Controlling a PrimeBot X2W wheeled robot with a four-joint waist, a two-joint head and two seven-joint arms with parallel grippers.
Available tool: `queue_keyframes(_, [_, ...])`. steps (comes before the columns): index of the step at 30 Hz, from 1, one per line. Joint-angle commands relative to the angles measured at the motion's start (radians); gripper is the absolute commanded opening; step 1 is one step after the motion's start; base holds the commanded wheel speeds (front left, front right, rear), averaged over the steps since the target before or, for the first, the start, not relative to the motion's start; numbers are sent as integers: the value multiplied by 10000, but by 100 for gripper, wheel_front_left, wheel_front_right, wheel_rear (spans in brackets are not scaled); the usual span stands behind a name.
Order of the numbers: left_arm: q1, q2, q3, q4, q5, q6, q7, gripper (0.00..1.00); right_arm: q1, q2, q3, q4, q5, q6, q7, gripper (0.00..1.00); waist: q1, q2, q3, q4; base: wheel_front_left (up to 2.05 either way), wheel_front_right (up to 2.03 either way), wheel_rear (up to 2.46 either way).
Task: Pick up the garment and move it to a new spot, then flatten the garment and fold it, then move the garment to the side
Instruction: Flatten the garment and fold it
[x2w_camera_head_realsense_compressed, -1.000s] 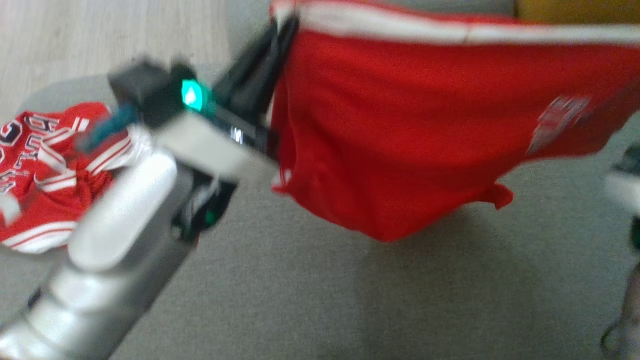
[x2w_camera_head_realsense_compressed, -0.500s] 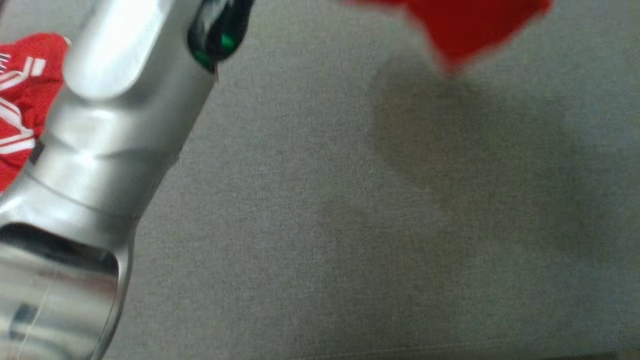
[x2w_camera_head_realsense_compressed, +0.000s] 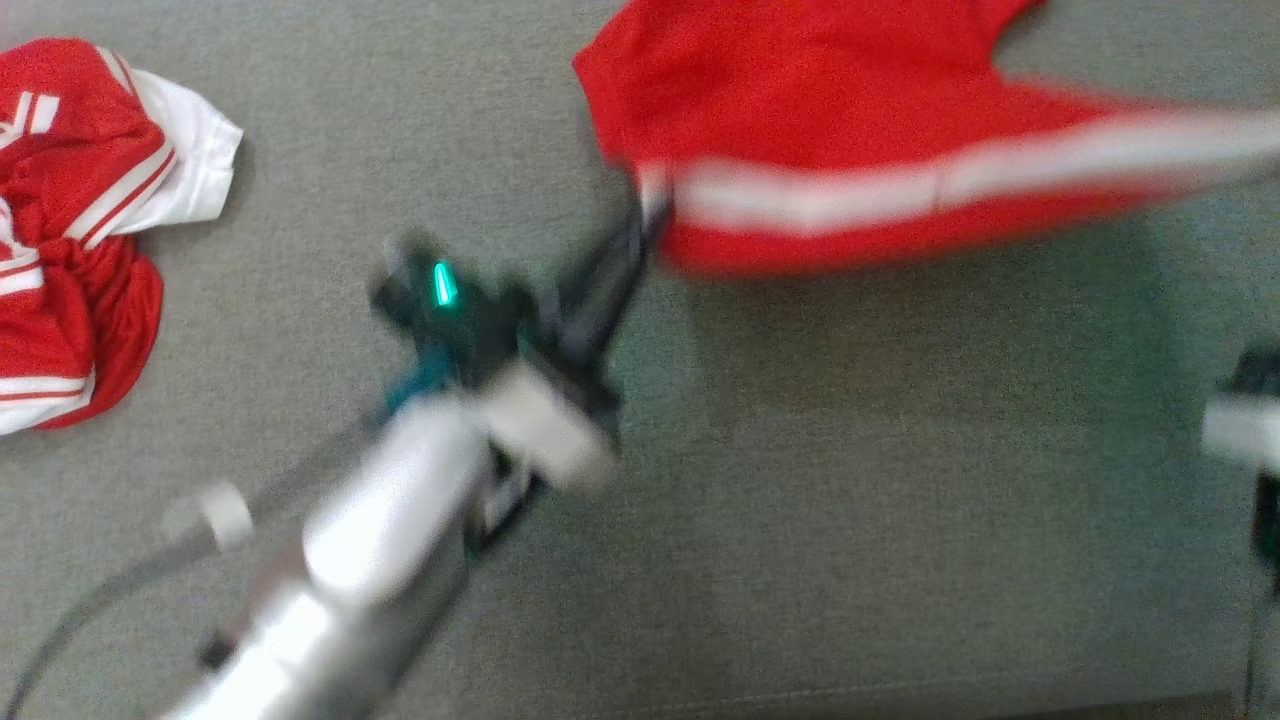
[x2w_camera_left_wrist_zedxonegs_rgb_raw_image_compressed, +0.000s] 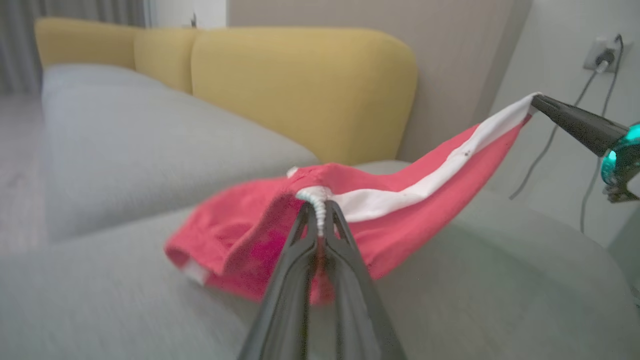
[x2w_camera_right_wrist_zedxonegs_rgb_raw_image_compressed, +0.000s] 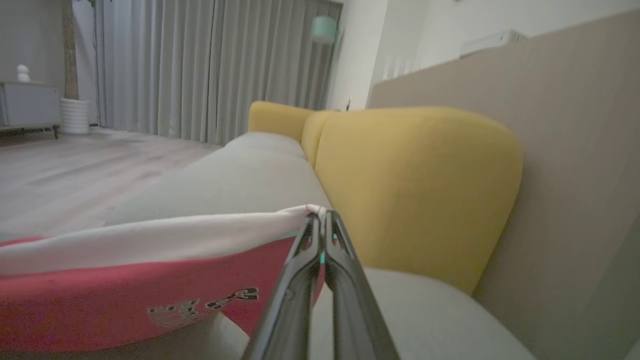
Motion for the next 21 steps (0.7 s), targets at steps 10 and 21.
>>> queue_keyframes(10, [3779, 924, -456, -1610, 380, 445, -20, 0, 4289, 202, -403, -1970, 872, -7, 11, 0, 1, 0, -550, -68, 0, 0, 0])
queue_keyframes(21, [1698, 241, 310, -2651, -403, 616, 1506, 0, 1618, -1560, 135, -1255, 1021, -7, 1459, 0, 1, 0, 279, 723, 0, 0, 0])
